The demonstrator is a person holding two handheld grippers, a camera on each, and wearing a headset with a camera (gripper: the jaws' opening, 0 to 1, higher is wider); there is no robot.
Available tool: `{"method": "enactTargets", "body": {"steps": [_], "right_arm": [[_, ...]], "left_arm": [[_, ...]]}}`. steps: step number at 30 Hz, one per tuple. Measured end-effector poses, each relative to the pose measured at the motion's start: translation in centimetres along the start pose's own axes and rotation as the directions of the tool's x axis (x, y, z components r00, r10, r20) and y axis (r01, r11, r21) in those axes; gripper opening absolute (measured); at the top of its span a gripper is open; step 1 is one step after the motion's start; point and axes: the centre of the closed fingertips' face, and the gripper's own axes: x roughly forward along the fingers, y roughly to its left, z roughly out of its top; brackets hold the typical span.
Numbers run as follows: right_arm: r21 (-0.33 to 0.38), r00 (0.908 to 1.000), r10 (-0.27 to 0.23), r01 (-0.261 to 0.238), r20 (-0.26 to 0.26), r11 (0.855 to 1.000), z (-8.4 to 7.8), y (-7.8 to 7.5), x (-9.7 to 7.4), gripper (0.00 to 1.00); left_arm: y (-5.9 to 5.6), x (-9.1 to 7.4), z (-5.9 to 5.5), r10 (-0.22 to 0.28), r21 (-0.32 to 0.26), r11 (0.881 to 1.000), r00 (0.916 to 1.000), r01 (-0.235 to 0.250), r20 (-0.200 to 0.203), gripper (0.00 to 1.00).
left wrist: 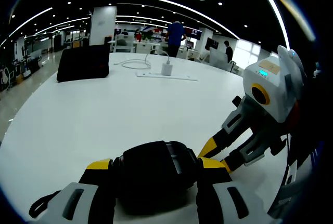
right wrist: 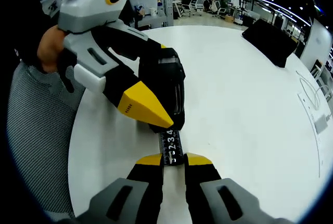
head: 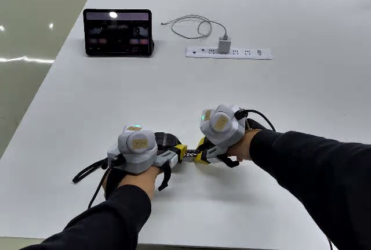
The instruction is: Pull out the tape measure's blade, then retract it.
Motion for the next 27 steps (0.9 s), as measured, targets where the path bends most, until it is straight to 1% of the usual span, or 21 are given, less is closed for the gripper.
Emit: {"method": "enactTargets", "body": {"steps": [2,4,6,15,27], "right_arm": [[-0.005,1.0,0.0,0.001,0.007,1.0,0.1,0.0,0.1,0.11],[0.006,0.9999,-0.001,0.001,0.014,1.0,0.3,0.0,0.3,0.1],[0.018,0.9999,0.0,0.0,0.012,1.0,0.5,0.0,0.4,0.1],[0.022,0.9997,-0.004,0.003,0.024,1.0,0.9,0.0,0.5,0.1],[0.035,0.9994,0.005,-0.006,0.034,0.999,1.5,0.2,1.0,0.1]], "left_arm": [[0.0,-0.1,0.0,-0.005,-0.002,1.0,1.0,0.005,0.0,0.59],[0.0,-0.1,0.0,-0.006,-0.004,1.0,1.0,0.006,0.001,0.59],[0.0,0.0,0.0,-0.005,-0.002,1.0,1.0,0.005,0.001,0.59],[0.0,-0.1,0.0,-0.005,-0.007,1.0,1.0,0.005,0.003,0.59],[0.1,0.0,0.1,-0.015,-0.025,1.0,0.9999,0.015,0.004,0.59]]}}
